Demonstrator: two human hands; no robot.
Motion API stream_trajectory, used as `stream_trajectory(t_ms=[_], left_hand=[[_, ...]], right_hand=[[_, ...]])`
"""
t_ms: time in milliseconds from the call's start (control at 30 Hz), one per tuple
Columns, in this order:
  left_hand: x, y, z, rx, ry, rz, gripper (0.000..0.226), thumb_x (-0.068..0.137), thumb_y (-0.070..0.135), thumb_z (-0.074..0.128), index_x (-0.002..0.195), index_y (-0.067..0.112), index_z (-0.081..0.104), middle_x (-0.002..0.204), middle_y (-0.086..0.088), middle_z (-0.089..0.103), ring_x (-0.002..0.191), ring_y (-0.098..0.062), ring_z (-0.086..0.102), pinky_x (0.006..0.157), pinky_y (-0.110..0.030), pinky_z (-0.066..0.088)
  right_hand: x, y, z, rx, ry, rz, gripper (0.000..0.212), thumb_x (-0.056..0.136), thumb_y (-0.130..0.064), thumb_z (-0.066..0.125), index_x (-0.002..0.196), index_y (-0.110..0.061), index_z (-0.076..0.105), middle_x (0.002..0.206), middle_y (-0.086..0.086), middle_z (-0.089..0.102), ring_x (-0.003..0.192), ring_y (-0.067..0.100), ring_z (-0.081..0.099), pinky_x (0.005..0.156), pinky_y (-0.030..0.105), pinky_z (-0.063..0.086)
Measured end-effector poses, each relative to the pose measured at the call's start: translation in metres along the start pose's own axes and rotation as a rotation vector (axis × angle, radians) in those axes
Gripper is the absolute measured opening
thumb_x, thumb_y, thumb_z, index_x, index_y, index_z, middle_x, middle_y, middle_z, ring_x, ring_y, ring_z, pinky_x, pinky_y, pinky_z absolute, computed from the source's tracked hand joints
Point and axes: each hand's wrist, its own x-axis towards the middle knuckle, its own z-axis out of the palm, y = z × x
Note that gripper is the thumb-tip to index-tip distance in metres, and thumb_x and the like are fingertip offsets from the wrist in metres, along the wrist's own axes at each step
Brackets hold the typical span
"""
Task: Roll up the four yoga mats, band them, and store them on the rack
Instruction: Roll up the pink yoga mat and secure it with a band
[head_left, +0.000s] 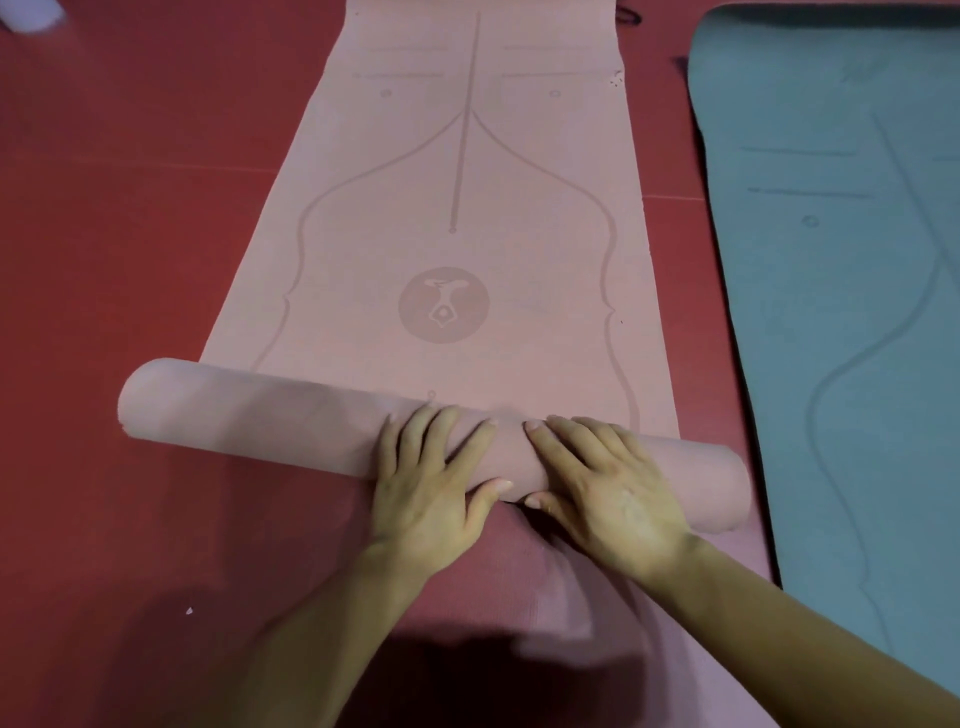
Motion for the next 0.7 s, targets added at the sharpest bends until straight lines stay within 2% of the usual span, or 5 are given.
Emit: stream_trajectory(t_ms=[133,200,400,533,700], left_hand=[[0.024,0.003,0.002,0.015,-0.04,-0.069,0.05,0.09,0.057,0.048,0.129,0.028,0.061,0.132,-0.006,0.058,0.126,-0.033,0.052,0.11,-0.061,0.029],[0.032,0.003,0.001,0.017,-0.045,-0.09,0.049,0.09,0.058,0.046,0.126,0.029,0.062,0.129,-0.004,0.059,0.123,-0.031,0.053,0.108,-0.059,0.029],[0.04,0.005,0.002,-0.018,-0.023,-0.132,0.051,0.092,0.056,0.043,0.13,0.027,0.06,0.137,-0.009,0.056,0.129,-0.034,0.05,0.112,-0.061,0.028],[0.034,0.001,0.008,-0.03,-0.044,-0.021,0.059,0.091,0.063,0.043,0.138,0.029,0.057,0.145,-0.009,0.052,0.139,-0.034,0.043,0.116,-0.065,0.02],[0.058,0.001,0.012,-0.009,-0.051,-0.064,0.052,0.091,0.058,0.045,0.132,0.031,0.061,0.137,-0.003,0.057,0.132,-0.031,0.049,0.111,-0.065,0.023]], right_hand=[[-0.001,-0.008,0.004,-0.08,0.082,0.067,0.056,0.096,-0.047,0.052,0.142,-0.015,0.058,0.14,0.015,0.058,0.128,0.036,0.055,0.108,0.049,0.039],[-0.005,-0.01,0.007,-0.112,0.075,0.109,0.059,0.095,-0.05,0.052,0.145,-0.017,0.055,0.144,0.018,0.053,0.132,0.037,0.047,0.11,0.051,0.031],[0.007,0.007,0.006,-0.095,0.016,0.119,0.069,0.097,-0.064,0.047,0.147,-0.017,0.055,0.137,0.018,0.06,0.124,0.041,0.056,0.103,0.052,0.043],[0.022,0.018,0.002,-0.084,-0.018,0.114,0.071,0.096,-0.066,0.048,0.145,-0.015,0.056,0.133,0.016,0.062,0.119,0.038,0.06,0.1,0.049,0.045],[0.024,0.013,0.004,-0.111,0.032,0.184,0.064,0.098,-0.061,0.046,0.144,-0.017,0.055,0.138,0.017,0.056,0.129,0.038,0.052,0.104,0.051,0.04]])
